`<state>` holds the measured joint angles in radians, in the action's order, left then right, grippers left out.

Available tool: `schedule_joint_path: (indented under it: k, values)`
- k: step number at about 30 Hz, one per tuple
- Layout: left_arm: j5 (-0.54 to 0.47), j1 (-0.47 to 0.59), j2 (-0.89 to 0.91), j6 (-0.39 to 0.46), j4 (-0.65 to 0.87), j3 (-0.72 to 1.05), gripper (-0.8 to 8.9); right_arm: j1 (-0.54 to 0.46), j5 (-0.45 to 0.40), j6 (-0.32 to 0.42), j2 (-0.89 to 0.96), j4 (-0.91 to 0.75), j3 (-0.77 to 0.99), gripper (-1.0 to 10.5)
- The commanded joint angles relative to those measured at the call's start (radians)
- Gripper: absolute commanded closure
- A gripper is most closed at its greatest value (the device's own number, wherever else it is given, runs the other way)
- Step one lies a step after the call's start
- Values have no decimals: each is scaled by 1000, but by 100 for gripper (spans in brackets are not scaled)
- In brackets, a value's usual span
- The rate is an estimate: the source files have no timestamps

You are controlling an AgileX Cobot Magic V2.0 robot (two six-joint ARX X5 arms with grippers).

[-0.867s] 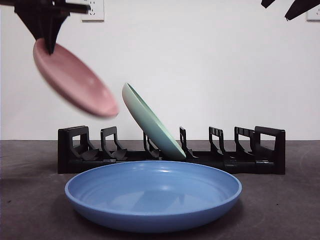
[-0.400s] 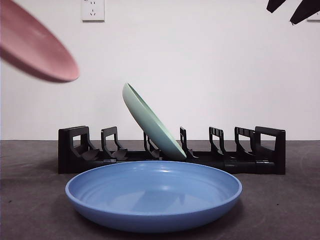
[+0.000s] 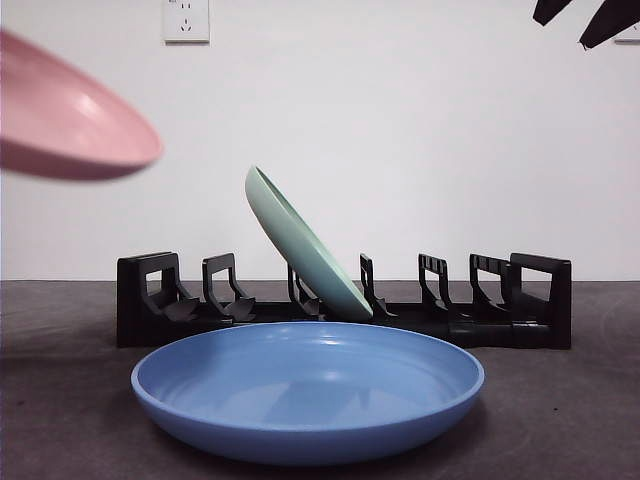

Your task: Place the plate

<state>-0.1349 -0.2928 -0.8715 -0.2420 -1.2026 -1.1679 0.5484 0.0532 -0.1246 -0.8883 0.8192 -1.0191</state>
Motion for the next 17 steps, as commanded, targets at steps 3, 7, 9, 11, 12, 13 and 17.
schedule_joint_path:
  k: [3, 7, 9, 11, 12, 13, 17]
  values:
    - [143, -4, 98, -180, 34, 159, 799, 5, -1, 41, -3, -5, -19, 692]
    - [282, -8, 161, -307, 108, 292, 799, 4, -1, 60, -3, -7, -19, 691]
    - [317, -14, 181, -376, 151, 349, 799, 4, -1, 63, -3, -6, -19, 692]
    - [322, -26, 185, -421, 176, 388, 799, 4, -1, 70, -3, -7, -19, 692]
    - [322, -34, 184, -435, 188, 405, 799, 4, -1, 76, -3, -7, -19, 692]
    - [322, -41, 179, -445, 204, 419, 799, 4, -1, 81, -3, -7, -19, 691]
    - [322, -73, 139, -498, 290, 451, 798, 4, -1, 94, -3, -13, -19, 692]
